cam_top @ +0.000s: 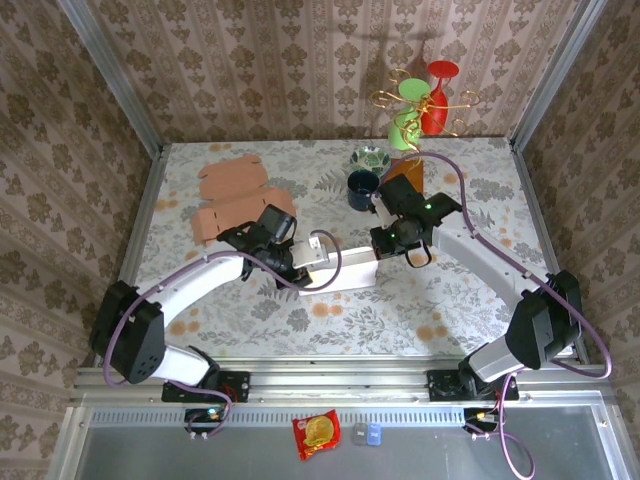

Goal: Fold the paper box

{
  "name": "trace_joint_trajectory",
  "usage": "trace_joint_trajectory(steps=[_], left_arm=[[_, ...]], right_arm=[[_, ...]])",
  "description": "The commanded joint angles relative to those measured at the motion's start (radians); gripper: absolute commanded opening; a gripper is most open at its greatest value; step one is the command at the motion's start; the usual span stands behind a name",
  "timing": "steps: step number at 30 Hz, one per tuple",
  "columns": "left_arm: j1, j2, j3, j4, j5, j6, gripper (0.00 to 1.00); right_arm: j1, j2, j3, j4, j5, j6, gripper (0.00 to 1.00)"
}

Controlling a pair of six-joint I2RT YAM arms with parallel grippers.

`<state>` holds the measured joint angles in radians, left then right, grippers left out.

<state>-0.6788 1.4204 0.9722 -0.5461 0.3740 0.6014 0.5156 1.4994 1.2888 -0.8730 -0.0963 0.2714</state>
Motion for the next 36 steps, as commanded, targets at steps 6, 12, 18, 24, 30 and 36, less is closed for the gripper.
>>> trace_joint_trajectory(steps=[6, 12, 18, 24, 30, 36], left_arm=[[0.004, 0.033, 0.050, -0.005, -0.007, -0.057, 0.16], [0.005, 0.043, 0.059, 0.003, -0.006, -0.075, 0.16], [0.007, 0.045, 0.055, 0.002, -0.003, -0.086, 0.17], [0.007, 0.046, 0.066, -0.006, -0.016, -0.088, 0.17], [0.005, 0.051, 0.076, -0.008, -0.019, -0.091, 0.20], [0.002, 0.051, 0.080, -0.010, -0.021, -0.088, 0.20]], right_arm=[[0.011, -0.007, 0.004, -0.015, -0.001, 0.166, 0.00], [0.023, -0.032, -0.051, 0.027, 0.047, 0.193, 0.00], [0.023, -0.059, -0.101, 0.062, 0.073, 0.192, 0.00], [0.023, -0.029, -0.041, 0.001, 0.071, 0.222, 0.00], [0.030, -0.008, 0.003, -0.037, 0.069, 0.296, 0.00], [0.056, 0.018, 0.071, -0.092, 0.115, 0.316, 0.00]])
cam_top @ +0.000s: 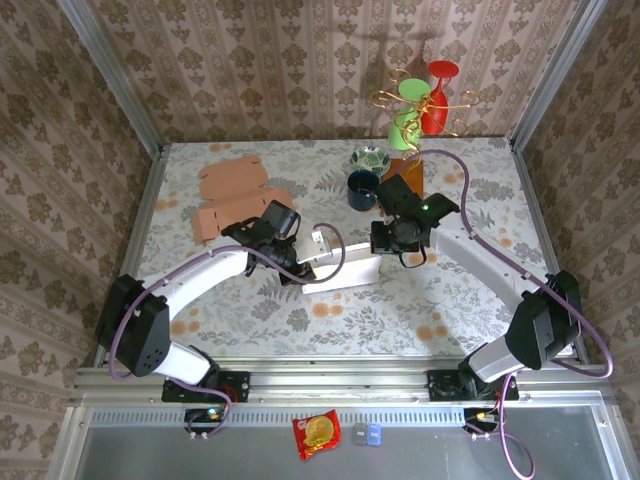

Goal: Fold the paper box

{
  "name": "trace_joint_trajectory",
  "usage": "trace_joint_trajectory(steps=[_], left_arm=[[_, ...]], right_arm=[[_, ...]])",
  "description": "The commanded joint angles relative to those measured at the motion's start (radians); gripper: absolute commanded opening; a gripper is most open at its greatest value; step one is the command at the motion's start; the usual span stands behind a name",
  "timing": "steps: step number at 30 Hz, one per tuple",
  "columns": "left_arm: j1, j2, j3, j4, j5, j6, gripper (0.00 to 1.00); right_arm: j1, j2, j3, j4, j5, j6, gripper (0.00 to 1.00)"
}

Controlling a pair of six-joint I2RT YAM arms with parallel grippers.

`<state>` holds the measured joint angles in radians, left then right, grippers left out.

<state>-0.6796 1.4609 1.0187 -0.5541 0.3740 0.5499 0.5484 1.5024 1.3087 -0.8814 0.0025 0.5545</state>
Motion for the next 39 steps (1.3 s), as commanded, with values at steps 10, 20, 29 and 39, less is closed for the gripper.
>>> trace_joint_trajectory(steps=[10, 20, 29, 39], left_arm=[[0.003, 0.011, 0.030, -0.002, -0.020, -0.035, 0.20], [0.026, 0.007, 0.024, 0.036, 0.022, -0.118, 0.30], [0.033, -0.074, -0.021, 0.089, -0.001, -0.219, 0.54], [0.038, -0.165, -0.065, 0.142, 0.017, -0.360, 0.60]], right_arm=[[0.035, 0.032, 0.059, -0.094, 0.056, 0.016, 0.00], [0.041, -0.059, -0.126, 0.091, 0.072, -0.025, 0.00], [0.073, -0.094, -0.151, 0.123, 0.134, -0.008, 0.00], [0.107, -0.093, -0.144, 0.105, 0.191, 0.029, 0.00]])
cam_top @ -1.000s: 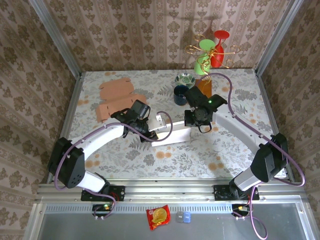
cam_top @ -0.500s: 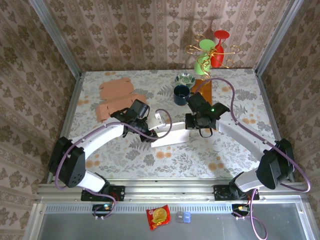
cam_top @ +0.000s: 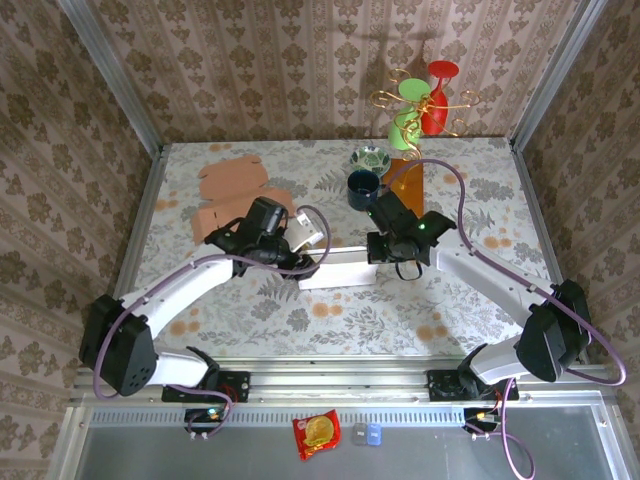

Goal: Fold the paper box

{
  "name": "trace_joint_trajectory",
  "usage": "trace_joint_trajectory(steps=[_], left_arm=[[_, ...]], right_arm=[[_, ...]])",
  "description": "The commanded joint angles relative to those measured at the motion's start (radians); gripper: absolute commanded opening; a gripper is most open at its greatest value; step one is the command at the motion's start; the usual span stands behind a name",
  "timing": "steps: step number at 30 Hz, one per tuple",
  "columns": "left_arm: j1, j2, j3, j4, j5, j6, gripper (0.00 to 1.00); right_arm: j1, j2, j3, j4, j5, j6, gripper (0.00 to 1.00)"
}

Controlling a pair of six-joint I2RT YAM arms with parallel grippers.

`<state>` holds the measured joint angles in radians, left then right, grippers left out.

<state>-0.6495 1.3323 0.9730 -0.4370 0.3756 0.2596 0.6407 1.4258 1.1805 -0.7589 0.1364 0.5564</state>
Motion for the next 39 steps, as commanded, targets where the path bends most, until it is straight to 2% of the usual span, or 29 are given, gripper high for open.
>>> trace_joint_trajectory(steps=[1, 6, 9, 13, 16, 19, 22, 27, 31, 36, 39], left_arm=[[0.011, -0.046, -0.019, 0.027, 0.013, -0.086, 0.60], [0.026, -0.100, -0.016, 0.035, 0.011, -0.196, 0.59], [0.043, -0.133, -0.016, 0.019, 0.020, -0.266, 0.54], [0.050, -0.173, -0.018, -0.046, 0.051, -0.274, 0.48], [0.031, -0.222, -0.050, -0.066, 0.071, -0.191, 0.51], [-0.017, -0.255, -0.078, -0.063, 0.024, -0.073, 0.63], [-0.033, -0.207, -0.056, -0.086, -0.012, 0.036, 0.69], [-0.046, -0.084, 0.023, -0.150, -0.080, 0.213, 0.72], [-0.051, -0.041, 0.033, -0.129, -0.144, 0.295, 0.74], [-0.074, -0.012, 0.037, -0.119, -0.170, 0.352, 0.74], [-0.074, -0.036, 0.034, -0.086, -0.210, 0.330, 0.72]], right_arm=[[0.020, -0.015, -0.017, -0.017, 0.063, 0.035, 0.00], [0.036, -0.017, -0.031, -0.009, 0.087, 0.057, 0.00], [0.043, -0.019, -0.034, -0.007, 0.100, 0.062, 0.00], [0.049, -0.020, -0.052, 0.003, 0.100, 0.066, 0.00], [0.051, -0.027, -0.058, 0.002, 0.103, 0.067, 0.00], [0.051, -0.027, -0.056, 0.001, 0.104, 0.063, 0.00], [0.051, -0.027, -0.054, 0.003, 0.096, 0.062, 0.00], [0.051, -0.027, -0.060, 0.001, 0.093, 0.064, 0.00], [0.051, -0.027, -0.068, 0.000, 0.092, 0.067, 0.00], [0.050, -0.028, -0.068, 0.000, 0.091, 0.068, 0.00], [0.050, -0.027, -0.065, -0.002, 0.091, 0.070, 0.00]])
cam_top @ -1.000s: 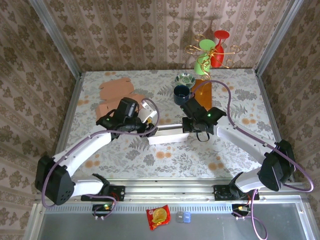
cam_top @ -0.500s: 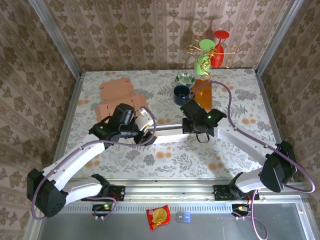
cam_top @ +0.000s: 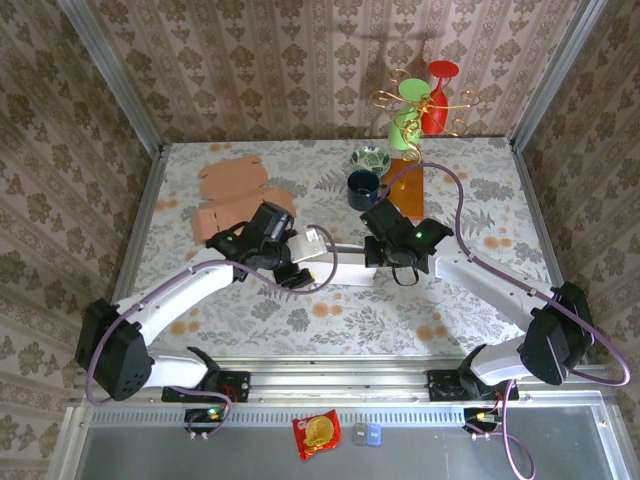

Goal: Fold the paper box

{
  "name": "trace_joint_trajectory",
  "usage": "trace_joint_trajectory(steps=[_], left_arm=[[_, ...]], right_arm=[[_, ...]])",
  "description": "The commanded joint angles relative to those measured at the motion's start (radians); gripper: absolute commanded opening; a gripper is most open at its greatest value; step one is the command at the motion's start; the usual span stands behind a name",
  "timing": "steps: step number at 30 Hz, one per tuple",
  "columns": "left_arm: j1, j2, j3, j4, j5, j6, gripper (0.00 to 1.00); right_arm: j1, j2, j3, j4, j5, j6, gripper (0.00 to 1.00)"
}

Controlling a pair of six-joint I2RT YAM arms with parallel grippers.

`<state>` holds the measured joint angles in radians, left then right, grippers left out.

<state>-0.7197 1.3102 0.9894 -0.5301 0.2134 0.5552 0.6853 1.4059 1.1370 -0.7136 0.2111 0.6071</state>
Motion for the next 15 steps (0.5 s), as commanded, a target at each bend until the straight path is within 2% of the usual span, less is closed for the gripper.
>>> trace_joint_trajectory(steps=[1, 5, 8, 12, 15], left_arm=[[-0.002, -0.039, 0.014, 0.016, -0.045, 0.032, 0.72], [-0.003, -0.132, -0.004, -0.006, -0.005, 0.023, 0.65], [-0.003, -0.190, -0.035, -0.032, 0.014, 0.023, 0.64], [0.014, -0.244, -0.086, 0.004, -0.019, 0.043, 0.72], [0.045, -0.202, -0.067, 0.028, -0.026, 0.076, 0.80]], right_arm=[[0.005, -0.007, -0.019, -0.050, 0.017, 0.019, 0.00], [0.005, -0.007, -0.016, -0.055, 0.019, 0.023, 0.00], [0.005, -0.007, -0.016, -0.054, 0.017, 0.027, 0.00], [0.005, -0.007, -0.017, -0.051, 0.015, 0.027, 0.00], [0.004, -0.007, -0.017, -0.052, 0.013, 0.022, 0.00]])
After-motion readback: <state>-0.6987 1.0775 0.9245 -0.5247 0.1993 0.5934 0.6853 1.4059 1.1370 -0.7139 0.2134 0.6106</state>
